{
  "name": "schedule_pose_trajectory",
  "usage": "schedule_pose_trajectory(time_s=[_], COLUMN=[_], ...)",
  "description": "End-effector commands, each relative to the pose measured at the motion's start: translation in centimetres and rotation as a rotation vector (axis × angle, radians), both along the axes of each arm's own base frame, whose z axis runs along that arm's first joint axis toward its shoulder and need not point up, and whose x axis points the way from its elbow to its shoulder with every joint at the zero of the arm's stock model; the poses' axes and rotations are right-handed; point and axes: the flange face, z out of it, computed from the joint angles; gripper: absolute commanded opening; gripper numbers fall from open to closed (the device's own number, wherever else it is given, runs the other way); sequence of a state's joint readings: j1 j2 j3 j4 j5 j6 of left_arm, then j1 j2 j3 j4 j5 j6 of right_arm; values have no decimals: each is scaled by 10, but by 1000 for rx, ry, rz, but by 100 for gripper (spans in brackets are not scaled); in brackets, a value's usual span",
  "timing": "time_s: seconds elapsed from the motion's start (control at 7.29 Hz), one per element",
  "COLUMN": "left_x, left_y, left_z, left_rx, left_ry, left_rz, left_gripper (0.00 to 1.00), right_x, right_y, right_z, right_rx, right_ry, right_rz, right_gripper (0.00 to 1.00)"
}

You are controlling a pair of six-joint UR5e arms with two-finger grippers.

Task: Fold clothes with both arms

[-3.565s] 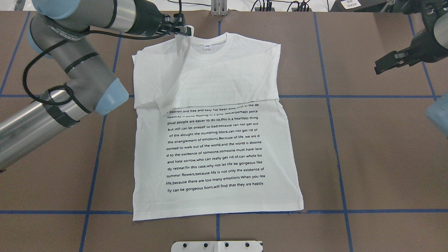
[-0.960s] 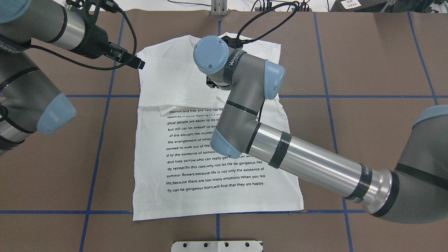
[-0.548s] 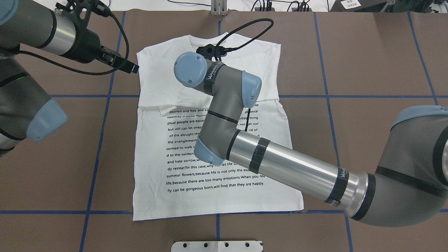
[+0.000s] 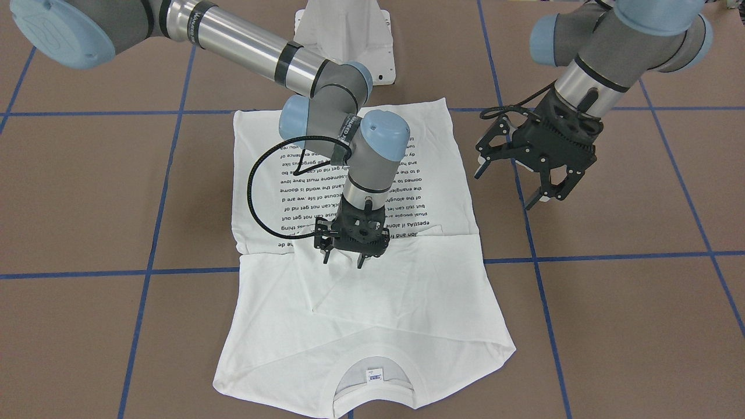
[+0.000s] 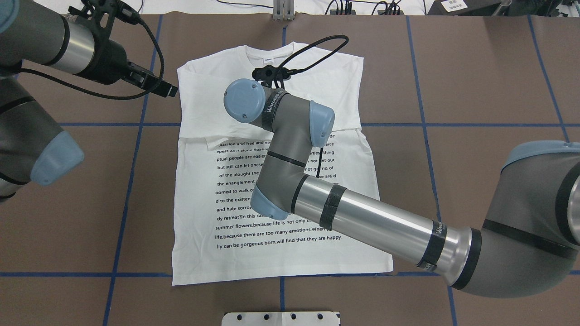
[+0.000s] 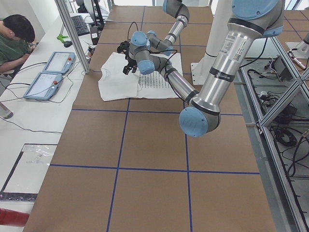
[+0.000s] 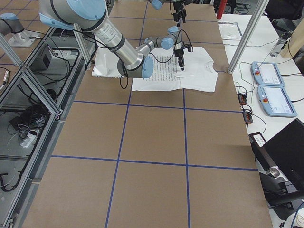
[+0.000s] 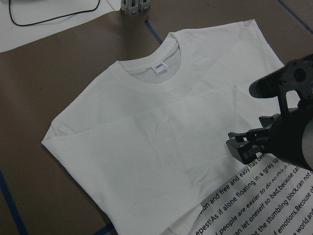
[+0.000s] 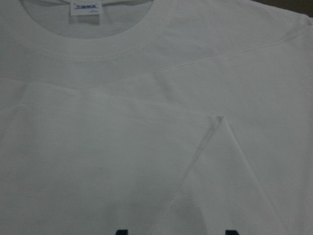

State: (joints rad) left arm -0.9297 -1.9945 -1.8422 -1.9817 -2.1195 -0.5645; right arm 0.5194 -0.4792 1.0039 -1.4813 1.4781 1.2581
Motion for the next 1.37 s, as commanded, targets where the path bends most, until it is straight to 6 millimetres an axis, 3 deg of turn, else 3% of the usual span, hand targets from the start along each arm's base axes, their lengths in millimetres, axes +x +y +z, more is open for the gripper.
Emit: schedule_pose_trajectory(time_s=[0.0, 0.14, 0.55, 0.69, 0.82, 1.23], left_x=[0, 1, 1, 1, 1, 1], left_y=[0, 1, 0, 1, 1, 1], left_z=[0, 0, -1, 0, 0, 0], left_rx=[-1, 0, 1, -3, -5, -10], left_ry=[-1, 0, 1, 1, 2, 6], left_rz=[1, 2, 2, 1, 0, -3], left_gripper=[100, 100, 100, 100, 100, 100], right_x=[0, 0, -2, -2, -1, 2], right_y=[0, 1, 3, 3, 3, 1], right_z=[3, 4, 6, 4, 1, 0], right_rx=[0, 0, -1, 0, 4, 1], right_ry=[5, 7, 9, 7, 4, 6], right_rz=[-3, -4, -7, -7, -10, -8], right_gripper=[67, 59, 53, 17, 0, 0])
